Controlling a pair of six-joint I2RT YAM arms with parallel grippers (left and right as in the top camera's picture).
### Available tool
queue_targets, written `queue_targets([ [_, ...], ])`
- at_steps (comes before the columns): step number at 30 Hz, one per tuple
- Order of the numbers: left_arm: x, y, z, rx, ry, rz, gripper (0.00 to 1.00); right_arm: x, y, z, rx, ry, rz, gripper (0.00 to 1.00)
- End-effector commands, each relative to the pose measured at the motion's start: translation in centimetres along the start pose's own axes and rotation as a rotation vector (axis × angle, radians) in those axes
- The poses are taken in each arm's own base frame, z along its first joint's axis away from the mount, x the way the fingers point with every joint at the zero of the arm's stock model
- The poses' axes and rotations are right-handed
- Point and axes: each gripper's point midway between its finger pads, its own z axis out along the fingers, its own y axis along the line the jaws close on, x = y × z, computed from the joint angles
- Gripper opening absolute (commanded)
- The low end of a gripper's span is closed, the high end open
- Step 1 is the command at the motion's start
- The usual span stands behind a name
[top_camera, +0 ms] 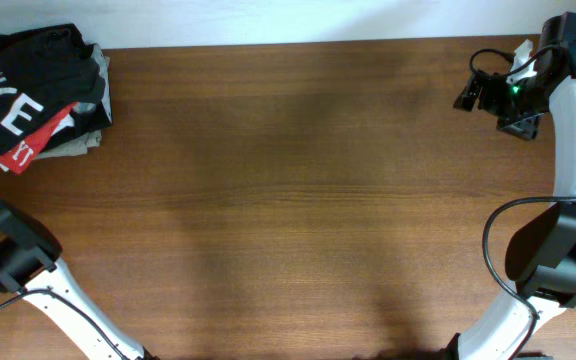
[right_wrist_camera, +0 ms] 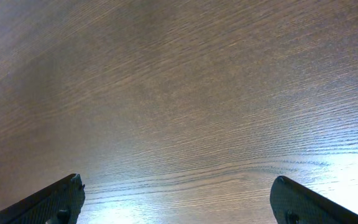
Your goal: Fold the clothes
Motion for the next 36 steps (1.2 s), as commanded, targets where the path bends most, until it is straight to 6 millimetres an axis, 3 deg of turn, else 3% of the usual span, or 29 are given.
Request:
queue_targets([
  [1, -1.9, -2.5, -2.9, 0.171, -0.034, -0.002, 0.99, -0.1, 0.1, -0.3, 0.006, -0.009, -0.017, 0.99],
  [2, -2.6, -3.3, -4.3, 0.215, -0.05, 0.001, 0.9, -0.1, 0.1, -0.3, 0.006, -0.009, -0.016, 0.99],
  [3, -3.2, -4.1, -5.8, 0.253, -0.06, 0.005, 0.66, -0.1, 0.1, -0.3, 0.006, -0.01, -0.016, 0.99],
  [4, -4.1, -4.9, -7.6, 0.295, -0.081, 0.011, 0.31, -0.1, 0.1, -0.3, 0.006, -0.009, -0.016, 0.99],
  [5, -5.3, -6.0, -10.1, 0.356, -0.116, 0.022, 0.04, -0.1, 0.1, -0.3, 0.006, -0.01, -0.016, 0.99],
  [7, -6.2, -7.3, -12.1, 0.384, -0.15, 0.037, 0.01, -0.1, 0.1, -0.3, 0.006, -0.01, -0.017, 0.99],
  [9, -5.7, -8.8, -11.5, 0.395, -0.139, 0.054, 0.01, -0.1, 0.1, -0.3, 0.006, -0.01, -0.016, 0.99],
  [12, -3.3, -12.2, -7.2, 0.411, -0.11, 0.125, 0.01, -0.1, 0.1, -0.3, 0.006, -0.01, -0.017, 0.99],
  [13, -1.7, -13.4, -4.8, 0.412, -0.078, 0.147, 0.01, -0.1, 0.1, -0.3, 0.006, -0.01, -0.017, 0.99],
  [17, 4.4, -16.1, 1.1, 0.423, 0.059, 0.172, 0.01, -0.1, 0.1, -0.3, 0.006, -0.01, -0.017, 0.99],
  [19, 4.7, -16.0, 1.1, 0.422, 0.071, 0.173, 0.01, -0.1, 0.1, -0.3, 0.006, -0.009, -0.016, 0.99],
  [20, 3.9, -15.8, 0.1, 0.421, 0.057, 0.171, 0.01, -0.1, 0.1, -0.3, 0.006, -0.009, -0.016, 0.99],
  [23, -0.2, -15.2, -5.4, 0.425, -0.029, 0.17, 0.03, -0.1, 0.1, -0.3, 0.006, -0.01, -0.016, 0.99],
  [25, -4.0, -14.3, -13.4, 0.428, -0.117, 0.17, 0.12, -0.1, 0.1, -0.3, 0.006, -0.01, -0.017, 0.99],
  [27, -4.9, -13.6, -20.7, 0.432, -0.142, 0.171, 0.22, -0.1, 0.1, -0.3, 0.006, -0.01, -0.016, 0.99],
  [28, -4.8, -13.4, -23.2, 0.438, -0.14, 0.171, 0.27, -0.1, 0.1, -0.3, 0.006, -0.01, -0.016, 0.99],
  [29, -4.2, -13.0, -27.5, 0.45, -0.137, 0.173, 0.45, -0.4, 0.2, -0.3, 0.002, -0.019, -0.019, 0.99],
  [31, -2.7, -12.6, -31.9, 0.469, -0.109, 0.173, 0.69, -2.0, 0.5, -0.4, -0.008, -0.085, -0.038, 0.99],
  [32, -1.5, -12.4, -34.4, 0.488, -0.085, 0.173, 0.99, -2.3, 0.7, -0.4, -0.019, -0.096, -0.029, 0.99],
  [34, 0.9, -11.7, -37.4, 0.49, -0.027, 0.166, 0.99, -1.1, 2.2, -0.6, -0.122, -0.045, -0.005, 0.99],
  [36, 2.1, -11.5, -38.0, 0.493, 0.019, 0.161, 0.99, -0.4, 3.8, -2.0, -0.224, -0.026, -0.027, 0.99],
])
